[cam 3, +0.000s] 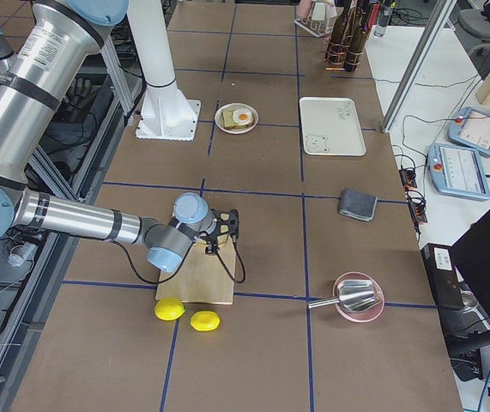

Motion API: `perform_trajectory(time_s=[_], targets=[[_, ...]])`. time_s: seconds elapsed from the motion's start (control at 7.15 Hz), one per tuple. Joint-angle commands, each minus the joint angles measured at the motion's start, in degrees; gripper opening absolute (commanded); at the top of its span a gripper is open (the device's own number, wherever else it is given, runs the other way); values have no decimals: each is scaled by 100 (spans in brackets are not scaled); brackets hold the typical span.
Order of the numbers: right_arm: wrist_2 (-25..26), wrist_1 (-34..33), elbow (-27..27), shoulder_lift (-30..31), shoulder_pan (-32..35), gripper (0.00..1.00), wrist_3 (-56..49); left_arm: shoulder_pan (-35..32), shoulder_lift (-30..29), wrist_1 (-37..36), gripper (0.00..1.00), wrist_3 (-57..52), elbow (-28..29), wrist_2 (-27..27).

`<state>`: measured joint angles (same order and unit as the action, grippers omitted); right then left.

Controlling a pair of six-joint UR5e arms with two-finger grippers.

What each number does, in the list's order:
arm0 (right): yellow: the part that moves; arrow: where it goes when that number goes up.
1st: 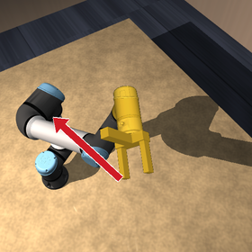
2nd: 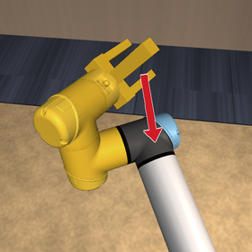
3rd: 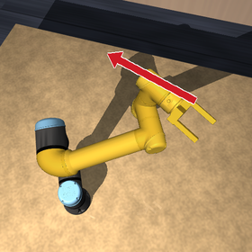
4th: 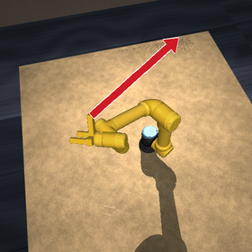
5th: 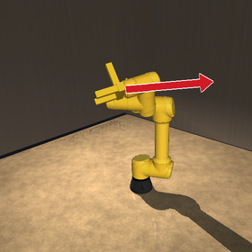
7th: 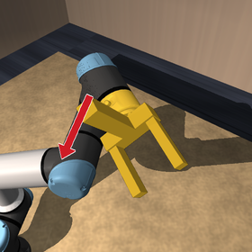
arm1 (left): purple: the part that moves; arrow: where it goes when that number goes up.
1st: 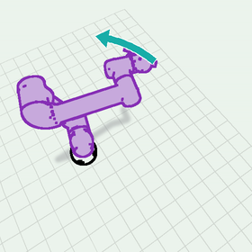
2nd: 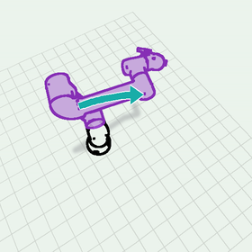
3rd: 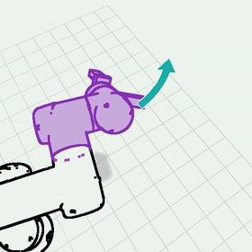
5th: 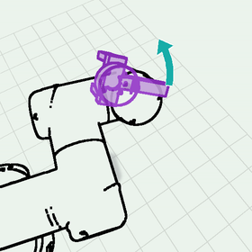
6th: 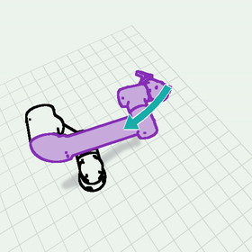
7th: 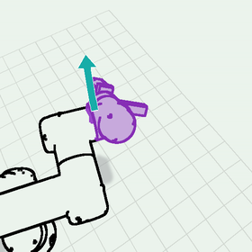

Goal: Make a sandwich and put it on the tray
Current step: 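Lower the right gripper onto the bread slice on the wooden board and grasp it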

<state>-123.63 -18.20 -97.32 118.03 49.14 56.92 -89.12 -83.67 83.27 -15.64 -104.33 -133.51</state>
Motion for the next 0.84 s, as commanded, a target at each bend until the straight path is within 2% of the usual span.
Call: perform_trajectory(time_s=[0.0,0.14,0.42,0.56,0.7], targets=[[119,1,134,-69,-176,63,3,0,0,-4,100,0,0,0],[128,1,143,-87,-220,62,12,0,0,-4,100,0,0,0],[128,9,152,-114,-264,55,12,0,0,-4,100,0,0,0],[128,9,152,-131,-273,45,21,0,0,-4,100,0,0,0],[137,9,152,-123,-264,23,21,0,0,-4,100,0,0,0]])
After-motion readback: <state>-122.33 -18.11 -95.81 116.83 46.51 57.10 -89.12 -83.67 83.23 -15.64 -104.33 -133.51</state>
